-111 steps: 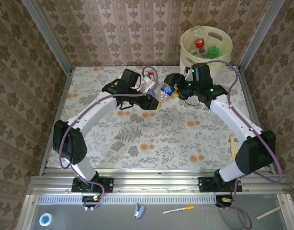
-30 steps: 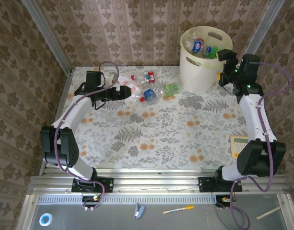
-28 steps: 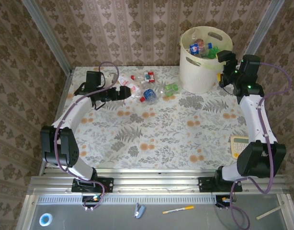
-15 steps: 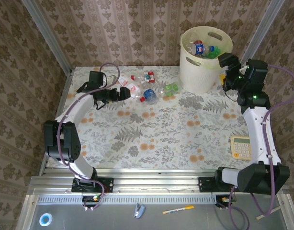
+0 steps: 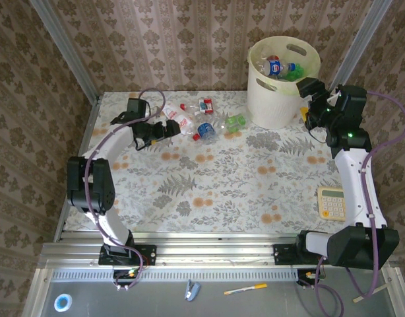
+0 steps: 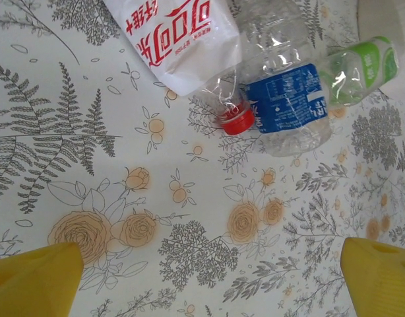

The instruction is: Throw the plastic bottles in the bin

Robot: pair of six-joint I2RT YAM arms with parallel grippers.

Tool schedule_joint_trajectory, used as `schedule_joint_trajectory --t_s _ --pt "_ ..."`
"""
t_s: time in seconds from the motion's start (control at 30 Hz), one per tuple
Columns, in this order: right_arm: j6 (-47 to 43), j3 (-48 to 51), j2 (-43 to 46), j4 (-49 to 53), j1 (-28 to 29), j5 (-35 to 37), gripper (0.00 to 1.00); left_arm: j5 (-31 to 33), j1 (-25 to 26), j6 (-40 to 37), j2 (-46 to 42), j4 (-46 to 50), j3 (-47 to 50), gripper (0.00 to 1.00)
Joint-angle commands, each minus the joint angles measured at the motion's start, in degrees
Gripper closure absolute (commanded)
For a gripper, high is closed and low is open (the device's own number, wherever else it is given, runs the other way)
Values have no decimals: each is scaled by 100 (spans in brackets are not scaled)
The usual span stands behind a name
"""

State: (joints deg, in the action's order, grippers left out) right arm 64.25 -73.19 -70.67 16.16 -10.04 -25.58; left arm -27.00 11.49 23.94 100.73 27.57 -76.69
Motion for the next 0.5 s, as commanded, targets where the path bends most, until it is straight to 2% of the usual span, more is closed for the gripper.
schedule_joint_trajectory --t_s 0.0,0.3,0.47 --pt "-170 59 188 123 -15 -149 0 -157 7 440 245 -233 -280 0" --pt "-282 195 483 280 -11 -208 0 -68 167 1196 972 -407 -690 4" --pt "-226 442 680 242 -15 -219 0 97 316 1319 1357 -292 -1052 7"
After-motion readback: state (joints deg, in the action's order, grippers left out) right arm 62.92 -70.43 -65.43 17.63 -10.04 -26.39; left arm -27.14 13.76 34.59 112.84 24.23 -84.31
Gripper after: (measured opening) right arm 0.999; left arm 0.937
